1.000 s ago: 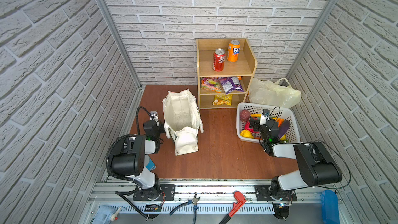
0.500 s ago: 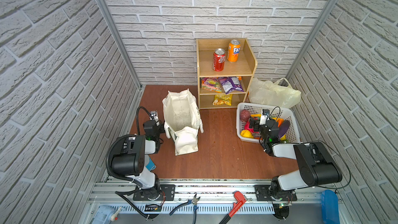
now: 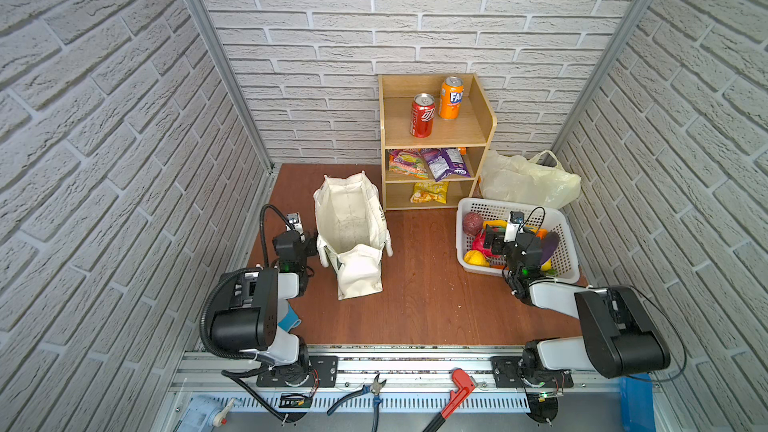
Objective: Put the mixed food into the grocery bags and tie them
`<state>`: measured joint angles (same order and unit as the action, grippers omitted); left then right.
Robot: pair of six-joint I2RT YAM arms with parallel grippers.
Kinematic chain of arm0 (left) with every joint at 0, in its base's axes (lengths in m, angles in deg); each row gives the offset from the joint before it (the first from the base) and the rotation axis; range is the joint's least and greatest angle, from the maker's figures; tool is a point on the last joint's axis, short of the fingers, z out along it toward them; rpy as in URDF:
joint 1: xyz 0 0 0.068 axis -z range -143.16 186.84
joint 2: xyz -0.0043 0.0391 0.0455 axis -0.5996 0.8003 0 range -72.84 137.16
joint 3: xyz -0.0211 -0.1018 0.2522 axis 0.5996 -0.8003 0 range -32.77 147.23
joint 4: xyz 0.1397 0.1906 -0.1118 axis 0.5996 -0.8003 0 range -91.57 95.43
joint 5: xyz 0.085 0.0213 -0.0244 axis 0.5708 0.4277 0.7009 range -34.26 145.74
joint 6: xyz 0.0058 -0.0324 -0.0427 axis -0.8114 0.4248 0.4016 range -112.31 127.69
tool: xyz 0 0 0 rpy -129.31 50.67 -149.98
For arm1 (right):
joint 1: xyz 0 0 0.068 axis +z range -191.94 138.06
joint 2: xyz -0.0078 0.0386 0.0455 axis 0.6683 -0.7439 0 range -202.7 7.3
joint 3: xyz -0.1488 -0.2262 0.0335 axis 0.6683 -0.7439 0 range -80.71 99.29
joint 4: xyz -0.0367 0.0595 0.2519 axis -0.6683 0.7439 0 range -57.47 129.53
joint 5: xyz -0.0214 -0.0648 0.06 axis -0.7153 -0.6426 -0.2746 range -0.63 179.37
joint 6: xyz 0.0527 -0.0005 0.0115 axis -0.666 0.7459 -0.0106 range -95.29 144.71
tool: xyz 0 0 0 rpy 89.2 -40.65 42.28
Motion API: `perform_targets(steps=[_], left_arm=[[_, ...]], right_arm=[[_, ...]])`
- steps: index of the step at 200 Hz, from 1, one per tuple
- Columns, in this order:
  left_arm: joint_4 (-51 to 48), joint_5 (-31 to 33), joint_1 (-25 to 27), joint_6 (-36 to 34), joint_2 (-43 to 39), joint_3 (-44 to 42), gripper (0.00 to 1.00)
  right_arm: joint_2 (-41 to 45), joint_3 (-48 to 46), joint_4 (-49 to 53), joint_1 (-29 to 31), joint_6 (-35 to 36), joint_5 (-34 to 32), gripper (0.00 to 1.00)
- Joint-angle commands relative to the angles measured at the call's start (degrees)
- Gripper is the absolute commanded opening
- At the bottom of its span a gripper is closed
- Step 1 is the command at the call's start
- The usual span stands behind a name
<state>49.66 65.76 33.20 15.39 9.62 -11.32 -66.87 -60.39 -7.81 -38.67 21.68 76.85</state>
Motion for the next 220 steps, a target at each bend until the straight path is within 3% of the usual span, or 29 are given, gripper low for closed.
perform_targets(steps=[1, 58, 84, 115, 152, 183, 220], left_arm=[[-4.5, 5.8, 0.0, 2.0, -5.1, 2.6, 0.98], [-32.4, 14.7, -1.2, 17.9, -16.5, 12.8, 0.98], [-46.6, 17.0, -1.7, 21.9, -20.6, 19.4, 0.98], [-59.6, 16.4, -3.0, 24.3, -25.9, 26.7, 0.98], [-71.7, 3.9, -3.2, 25.3, -27.3, 37.4, 0.98], [-80.4, -5.8, -0.8, 25.0, -22.3, 46.9, 0.98], [-87.6, -3.8, 8.4, 22.4, -16.4, 53.5, 0.98]], right_arm=[[6.4, 2.8, 10.1, 0.2, -2.4, -3.7, 1.00], [16.2, 18.9, 44.2, 0.1, -17.7, -4.8, 1.00], [19.6, 23.9, 50.7, 0.0, -18.1, 1.7, 0.99], [21.8, 29.9, 54.1, 0.1, -16.7, 15.3, 0.94], [14.5, 42.2, 61.5, 3.8, -19.9, 29.2, 0.82], [5.5, 53.5, 68.3, 14.8, -19.6, 26.1, 0.82], [-7.6, 65.5, 72.1, 25.7, -19.6, 24.1, 0.81]])
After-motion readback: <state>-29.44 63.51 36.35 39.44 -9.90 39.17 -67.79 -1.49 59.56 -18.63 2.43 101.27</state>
